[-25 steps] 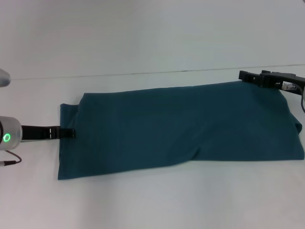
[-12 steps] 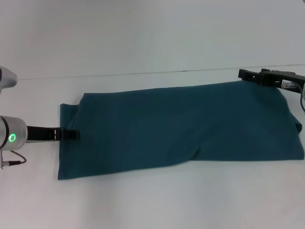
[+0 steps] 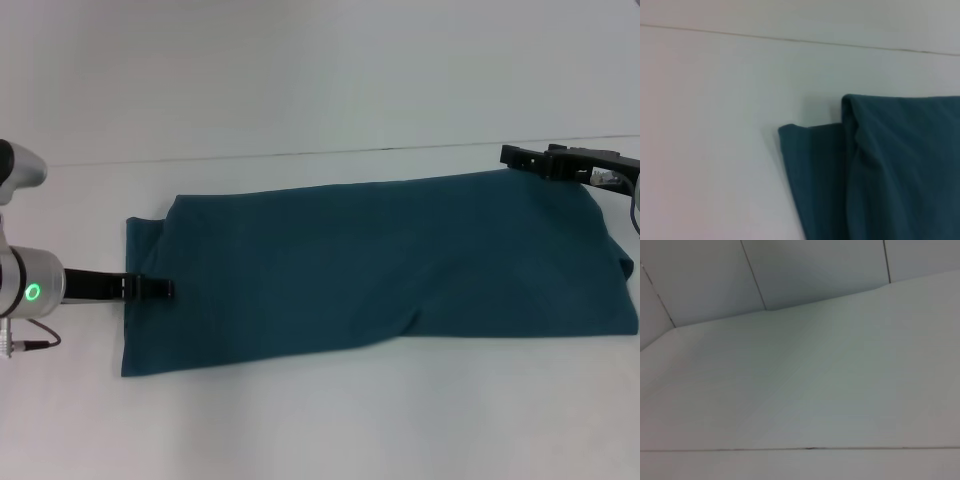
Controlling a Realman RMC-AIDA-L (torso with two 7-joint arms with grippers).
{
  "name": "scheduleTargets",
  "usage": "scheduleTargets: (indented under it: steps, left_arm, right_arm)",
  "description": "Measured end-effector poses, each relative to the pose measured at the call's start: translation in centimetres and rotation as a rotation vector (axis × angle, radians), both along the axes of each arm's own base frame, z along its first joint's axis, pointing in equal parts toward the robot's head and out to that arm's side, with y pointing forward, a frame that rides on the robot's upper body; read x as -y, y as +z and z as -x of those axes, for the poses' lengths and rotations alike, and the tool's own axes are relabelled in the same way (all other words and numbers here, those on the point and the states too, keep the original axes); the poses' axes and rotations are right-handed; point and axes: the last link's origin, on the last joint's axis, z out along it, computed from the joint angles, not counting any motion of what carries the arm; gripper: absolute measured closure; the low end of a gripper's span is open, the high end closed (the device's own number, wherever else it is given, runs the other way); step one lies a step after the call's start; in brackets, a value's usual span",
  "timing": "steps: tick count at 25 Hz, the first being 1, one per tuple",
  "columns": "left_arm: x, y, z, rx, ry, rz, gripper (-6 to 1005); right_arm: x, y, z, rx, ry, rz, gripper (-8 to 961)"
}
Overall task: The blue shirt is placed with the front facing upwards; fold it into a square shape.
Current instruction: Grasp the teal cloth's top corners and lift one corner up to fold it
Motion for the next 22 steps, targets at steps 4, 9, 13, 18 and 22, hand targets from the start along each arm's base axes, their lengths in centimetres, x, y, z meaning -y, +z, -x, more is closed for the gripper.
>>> scheduleTargets:
  steps: [4, 9, 13, 18, 22]
  left_arm:
    - [0.2, -0.4, -0.4, -0.005, -0.038, 0.032, 173]
    - [0.2, -0.9, -0.8, -0.009, -0.067, 0.051, 274]
    - [0.2, -1.1, -0.9, 0.001, -0.071, 0.054, 397]
    - [0.1, -0.9, -1.5, 0.043, -0.092, 0.035, 609]
    - [0.0, -0.8, -1.7, 0.059, -0.097, 0.031, 713]
  right_arm:
    - [0.0, 0.0, 0.0, 0.000, -0.001, 0.000, 154]
    - [0.1, 0.0, -0.1, 0.000, -0.004, 0.000, 157]
    - [0.2, -0.3, -0.3, -0.004, -0.009, 0.006, 160]
    - [0.2, -0.4, -0.2, -0.007, -0.008, 0.011, 162]
    - [0.4, -0.5, -0.3, -0.015, -0.008, 0.017, 165]
